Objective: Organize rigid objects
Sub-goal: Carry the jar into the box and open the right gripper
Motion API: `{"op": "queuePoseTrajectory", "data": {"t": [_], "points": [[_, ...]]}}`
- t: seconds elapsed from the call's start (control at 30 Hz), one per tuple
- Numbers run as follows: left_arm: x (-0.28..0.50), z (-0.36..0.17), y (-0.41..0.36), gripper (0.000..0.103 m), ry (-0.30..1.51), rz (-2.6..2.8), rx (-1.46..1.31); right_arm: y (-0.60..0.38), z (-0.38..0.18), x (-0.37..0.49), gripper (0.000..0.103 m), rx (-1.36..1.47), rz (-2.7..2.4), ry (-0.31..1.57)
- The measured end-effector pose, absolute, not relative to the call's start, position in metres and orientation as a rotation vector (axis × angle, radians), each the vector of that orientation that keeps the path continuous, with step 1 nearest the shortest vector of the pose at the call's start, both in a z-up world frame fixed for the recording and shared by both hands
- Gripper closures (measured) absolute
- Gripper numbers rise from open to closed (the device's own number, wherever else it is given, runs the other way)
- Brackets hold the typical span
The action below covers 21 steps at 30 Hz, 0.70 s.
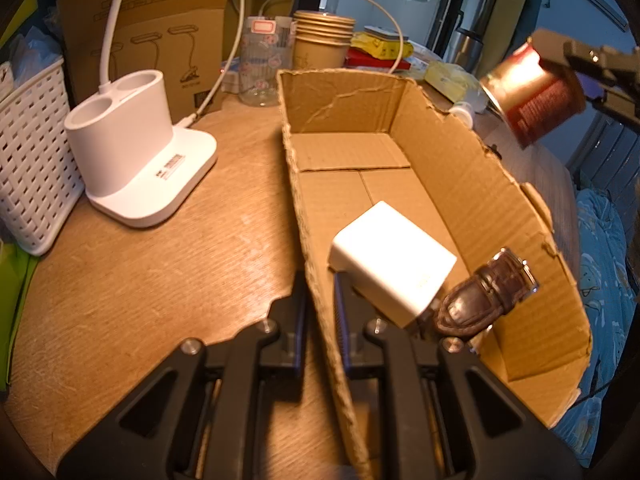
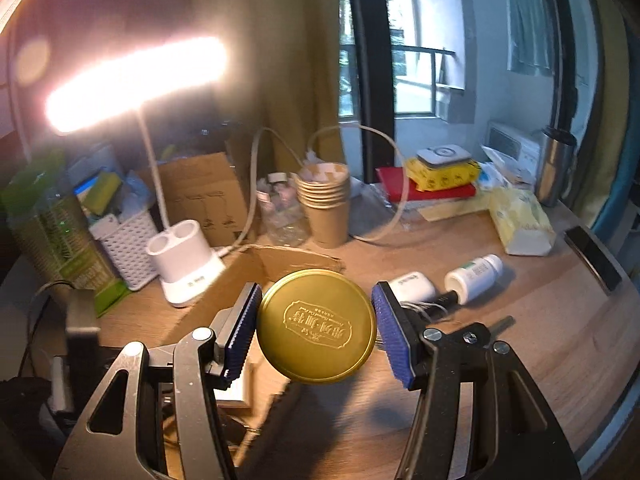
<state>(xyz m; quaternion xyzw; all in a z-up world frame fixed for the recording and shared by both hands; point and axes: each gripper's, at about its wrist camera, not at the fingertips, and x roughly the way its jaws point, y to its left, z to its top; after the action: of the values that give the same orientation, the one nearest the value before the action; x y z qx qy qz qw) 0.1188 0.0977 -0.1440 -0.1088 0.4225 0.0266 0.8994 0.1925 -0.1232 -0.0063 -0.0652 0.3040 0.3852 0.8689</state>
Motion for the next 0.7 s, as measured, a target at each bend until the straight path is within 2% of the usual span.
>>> {"op": "queuePoseTrajectory", "data": {"t": [0.7], "points": [[0.119,-0.144,0.098,0.089,0.874,0.055,-0.225,-0.070,-0.051,0.165,0.043,-0.280,0.865,0.703]]}}
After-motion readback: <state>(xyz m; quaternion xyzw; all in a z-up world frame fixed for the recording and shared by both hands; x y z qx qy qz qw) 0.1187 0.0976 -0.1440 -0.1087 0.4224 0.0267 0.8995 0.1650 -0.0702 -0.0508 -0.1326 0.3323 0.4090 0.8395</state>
